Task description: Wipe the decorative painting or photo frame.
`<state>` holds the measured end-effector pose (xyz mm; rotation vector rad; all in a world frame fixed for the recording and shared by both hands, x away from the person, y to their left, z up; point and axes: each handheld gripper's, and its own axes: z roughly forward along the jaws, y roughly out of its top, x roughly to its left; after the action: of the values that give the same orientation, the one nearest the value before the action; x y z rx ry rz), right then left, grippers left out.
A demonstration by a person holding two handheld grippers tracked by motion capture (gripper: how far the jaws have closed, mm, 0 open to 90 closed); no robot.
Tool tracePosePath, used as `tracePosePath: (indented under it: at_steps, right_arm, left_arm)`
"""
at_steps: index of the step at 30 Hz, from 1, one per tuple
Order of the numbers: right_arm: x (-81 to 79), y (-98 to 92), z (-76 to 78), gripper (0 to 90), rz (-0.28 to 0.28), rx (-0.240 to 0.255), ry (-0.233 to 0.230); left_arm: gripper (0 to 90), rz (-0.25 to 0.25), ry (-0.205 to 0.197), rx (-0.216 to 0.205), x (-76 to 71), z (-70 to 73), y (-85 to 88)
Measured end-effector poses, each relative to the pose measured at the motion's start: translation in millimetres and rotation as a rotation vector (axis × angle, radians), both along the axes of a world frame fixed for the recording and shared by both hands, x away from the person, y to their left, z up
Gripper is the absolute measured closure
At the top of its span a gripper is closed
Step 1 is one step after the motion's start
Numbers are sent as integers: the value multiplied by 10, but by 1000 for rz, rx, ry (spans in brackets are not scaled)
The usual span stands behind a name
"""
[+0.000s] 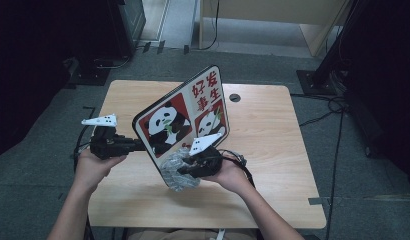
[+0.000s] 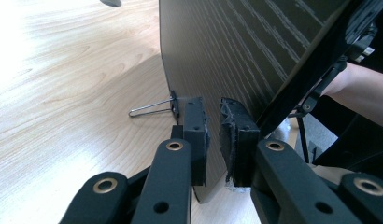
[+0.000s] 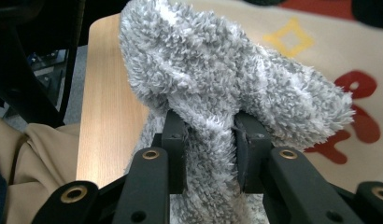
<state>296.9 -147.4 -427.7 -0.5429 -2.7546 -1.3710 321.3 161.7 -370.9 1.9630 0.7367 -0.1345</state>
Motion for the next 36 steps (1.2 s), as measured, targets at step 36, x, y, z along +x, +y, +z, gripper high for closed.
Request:
tracePosePath:
  at_steps: [36]
  right_arm:
    - [4, -7, -293, 704, 5, -86, 114]
  left_arm:
    - [809, -3, 1, -2, -14, -9, -3]
